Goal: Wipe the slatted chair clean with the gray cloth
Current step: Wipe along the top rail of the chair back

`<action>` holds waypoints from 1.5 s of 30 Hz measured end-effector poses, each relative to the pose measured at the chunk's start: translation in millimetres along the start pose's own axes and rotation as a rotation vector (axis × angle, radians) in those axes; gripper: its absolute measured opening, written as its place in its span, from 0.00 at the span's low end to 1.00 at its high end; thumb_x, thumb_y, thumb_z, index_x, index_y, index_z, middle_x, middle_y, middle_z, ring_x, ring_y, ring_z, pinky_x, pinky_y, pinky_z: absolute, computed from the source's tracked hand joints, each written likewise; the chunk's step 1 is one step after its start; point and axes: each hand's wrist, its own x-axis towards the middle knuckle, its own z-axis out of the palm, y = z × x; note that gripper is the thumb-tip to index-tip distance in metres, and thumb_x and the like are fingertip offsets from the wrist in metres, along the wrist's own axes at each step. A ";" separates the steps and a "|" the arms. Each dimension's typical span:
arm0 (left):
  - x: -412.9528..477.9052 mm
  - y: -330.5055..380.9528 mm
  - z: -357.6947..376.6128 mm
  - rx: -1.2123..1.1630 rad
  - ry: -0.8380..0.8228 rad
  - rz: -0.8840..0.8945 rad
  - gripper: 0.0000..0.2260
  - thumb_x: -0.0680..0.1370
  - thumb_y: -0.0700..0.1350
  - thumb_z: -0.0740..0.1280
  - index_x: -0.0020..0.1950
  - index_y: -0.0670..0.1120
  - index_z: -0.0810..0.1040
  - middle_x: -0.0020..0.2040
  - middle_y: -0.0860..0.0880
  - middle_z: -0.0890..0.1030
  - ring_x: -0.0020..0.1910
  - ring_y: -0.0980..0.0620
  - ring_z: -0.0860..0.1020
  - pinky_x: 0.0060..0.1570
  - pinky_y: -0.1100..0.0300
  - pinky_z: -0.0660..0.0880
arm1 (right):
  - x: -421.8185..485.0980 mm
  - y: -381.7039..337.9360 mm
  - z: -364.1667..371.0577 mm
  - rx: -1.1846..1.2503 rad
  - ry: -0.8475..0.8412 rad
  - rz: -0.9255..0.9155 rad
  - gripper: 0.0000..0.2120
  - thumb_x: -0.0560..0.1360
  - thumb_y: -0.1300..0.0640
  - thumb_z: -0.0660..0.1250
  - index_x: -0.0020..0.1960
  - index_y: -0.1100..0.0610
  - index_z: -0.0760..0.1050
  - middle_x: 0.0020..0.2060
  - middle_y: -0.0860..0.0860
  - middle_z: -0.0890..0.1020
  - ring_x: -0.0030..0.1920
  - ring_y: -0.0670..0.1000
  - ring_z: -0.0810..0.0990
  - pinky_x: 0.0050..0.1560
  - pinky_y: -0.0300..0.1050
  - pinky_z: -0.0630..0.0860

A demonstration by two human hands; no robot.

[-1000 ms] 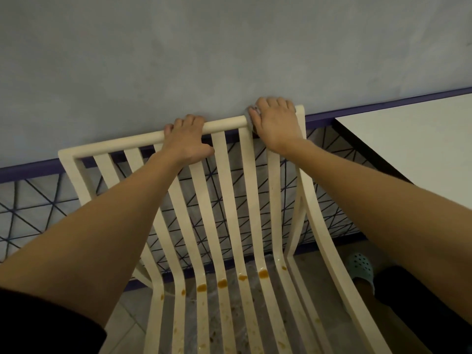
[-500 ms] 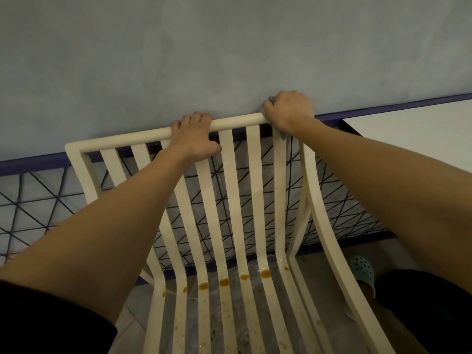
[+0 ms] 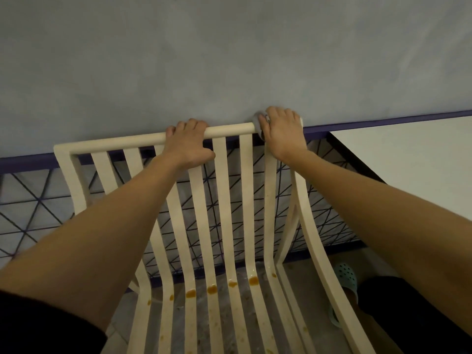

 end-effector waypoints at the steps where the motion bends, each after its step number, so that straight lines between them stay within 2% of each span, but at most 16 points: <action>1: 0.0 0.4 -0.6 -0.001 -0.009 0.001 0.28 0.72 0.51 0.69 0.70 0.49 0.65 0.65 0.47 0.69 0.63 0.44 0.66 0.63 0.49 0.59 | -2.6 2.2 -0.4 0.033 0.019 -0.005 0.13 0.82 0.52 0.52 0.57 0.57 0.72 0.48 0.56 0.76 0.51 0.57 0.73 0.58 0.51 0.67; 4: -0.2 0.5 -0.8 -0.005 -0.019 0.000 0.28 0.72 0.51 0.68 0.71 0.49 0.64 0.65 0.47 0.68 0.64 0.44 0.65 0.63 0.50 0.59 | -3.3 5.9 -2.7 0.073 0.000 -0.022 0.13 0.83 0.51 0.52 0.55 0.57 0.72 0.48 0.55 0.76 0.50 0.56 0.73 0.57 0.49 0.66; 6: 0.1 0.6 -1.0 0.003 -0.019 -0.004 0.29 0.72 0.51 0.68 0.71 0.49 0.64 0.65 0.47 0.68 0.64 0.44 0.65 0.63 0.49 0.59 | 6.0 2.7 -6.6 0.012 -0.057 -0.015 0.14 0.83 0.52 0.52 0.55 0.58 0.73 0.46 0.56 0.77 0.47 0.57 0.75 0.52 0.52 0.68; 9: -0.2 1.8 -1.4 0.006 -0.017 -0.008 0.29 0.72 0.51 0.69 0.71 0.49 0.64 0.66 0.46 0.68 0.64 0.44 0.65 0.64 0.49 0.59 | 24.3 -6.7 -16.5 -0.050 -0.215 0.137 0.17 0.81 0.50 0.52 0.46 0.58 0.75 0.41 0.57 0.79 0.40 0.58 0.76 0.42 0.49 0.72; 12: -0.5 2.1 -2.2 0.000 -0.018 -0.008 0.29 0.72 0.51 0.68 0.71 0.49 0.64 0.66 0.46 0.68 0.64 0.44 0.65 0.64 0.48 0.59 | 41.3 -9.6 -20.8 -0.087 -0.389 0.239 0.14 0.79 0.52 0.56 0.46 0.59 0.75 0.38 0.56 0.77 0.42 0.58 0.77 0.45 0.49 0.76; 15: -0.5 2.8 -2.5 0.003 -0.016 -0.007 0.28 0.72 0.51 0.68 0.71 0.49 0.64 0.66 0.47 0.68 0.64 0.44 0.65 0.64 0.48 0.58 | 51.6 -8.4 -21.6 -0.036 -0.480 0.299 0.16 0.77 0.47 0.54 0.47 0.58 0.74 0.35 0.54 0.75 0.40 0.55 0.76 0.41 0.46 0.71; 18: -0.3 3.2 -1.7 0.003 -0.013 -0.004 0.28 0.72 0.51 0.68 0.70 0.50 0.65 0.65 0.47 0.68 0.64 0.44 0.65 0.64 0.49 0.59 | 49.8 -3.2 -17.2 -0.013 -0.448 0.281 0.17 0.78 0.47 0.53 0.45 0.57 0.74 0.33 0.53 0.75 0.36 0.54 0.74 0.38 0.45 0.68; 22: -0.6 2.0 -1.8 0.000 -0.017 -0.007 0.28 0.72 0.51 0.68 0.71 0.50 0.65 0.65 0.47 0.68 0.64 0.44 0.65 0.64 0.48 0.59 | 34.2 7.2 -14.3 0.071 -0.317 0.147 0.20 0.81 0.46 0.51 0.44 0.57 0.75 0.32 0.52 0.74 0.37 0.55 0.76 0.32 0.44 0.65; 25: -1.0 2.5 -1.6 -0.012 -0.018 -0.005 0.28 0.72 0.51 0.68 0.71 0.49 0.65 0.66 0.47 0.68 0.64 0.44 0.65 0.65 0.48 0.58 | 21.5 20.5 -16.7 0.144 -0.245 0.028 0.18 0.83 0.44 0.50 0.48 0.54 0.72 0.35 0.52 0.76 0.37 0.54 0.75 0.37 0.45 0.67; 27: -1.0 2.6 -1.4 -0.019 -0.013 0.000 0.28 0.72 0.50 0.68 0.70 0.49 0.65 0.65 0.47 0.69 0.64 0.44 0.65 0.65 0.48 0.58 | 14.2 29.4 -18.6 0.192 -0.205 0.025 0.16 0.83 0.45 0.50 0.46 0.52 0.69 0.34 0.51 0.75 0.37 0.54 0.74 0.40 0.47 0.70; 29: -1.1 2.3 -0.9 -0.025 -0.002 0.006 0.28 0.72 0.50 0.68 0.70 0.49 0.65 0.65 0.46 0.69 0.64 0.44 0.66 0.65 0.48 0.58 | 10.8 34.4 -17.8 0.209 -0.178 0.046 0.17 0.83 0.45 0.49 0.46 0.54 0.70 0.35 0.53 0.76 0.37 0.54 0.74 0.40 0.47 0.70; 32: -1.6 1.3 -0.5 -0.024 0.008 0.006 0.28 0.72 0.50 0.68 0.70 0.49 0.65 0.65 0.46 0.69 0.64 0.44 0.66 0.65 0.47 0.59 | 22.7 27.0 -13.7 0.059 -0.259 0.158 0.20 0.83 0.46 0.48 0.52 0.57 0.73 0.42 0.56 0.78 0.40 0.54 0.73 0.41 0.48 0.67; 35: -1.9 1.6 -0.9 -0.025 0.005 0.007 0.28 0.72 0.50 0.68 0.70 0.49 0.65 0.65 0.47 0.69 0.64 0.44 0.65 0.65 0.48 0.59 | 44.9 13.2 -17.5 -0.024 -0.424 0.336 0.17 0.80 0.49 0.51 0.50 0.59 0.72 0.45 0.57 0.76 0.43 0.57 0.74 0.42 0.49 0.67; 38: -1.3 0.9 -0.2 -0.020 0.007 0.005 0.28 0.71 0.50 0.68 0.70 0.49 0.65 0.65 0.47 0.69 0.64 0.44 0.65 0.64 0.48 0.59 | 57.0 6.6 -22.8 -0.031 -0.533 0.372 0.16 0.79 0.53 0.53 0.55 0.61 0.74 0.46 0.56 0.73 0.52 0.60 0.75 0.47 0.49 0.68; 42: -1.8 1.5 2.1 -0.020 0.015 0.014 0.28 0.71 0.50 0.68 0.70 0.49 0.65 0.65 0.47 0.69 0.64 0.44 0.65 0.64 0.48 0.59 | 54.5 10.2 -21.7 -0.048 -0.568 0.333 0.14 0.78 0.50 0.53 0.49 0.58 0.72 0.40 0.55 0.75 0.42 0.55 0.74 0.42 0.46 0.67; 45: -2.1 1.6 -0.1 -0.020 0.019 0.010 0.28 0.71 0.50 0.69 0.70 0.49 0.65 0.65 0.47 0.69 0.64 0.44 0.65 0.64 0.48 0.59 | 41.7 14.6 -16.6 0.004 -0.388 0.275 0.18 0.80 0.47 0.52 0.41 0.58 0.73 0.32 0.53 0.74 0.35 0.54 0.73 0.35 0.45 0.66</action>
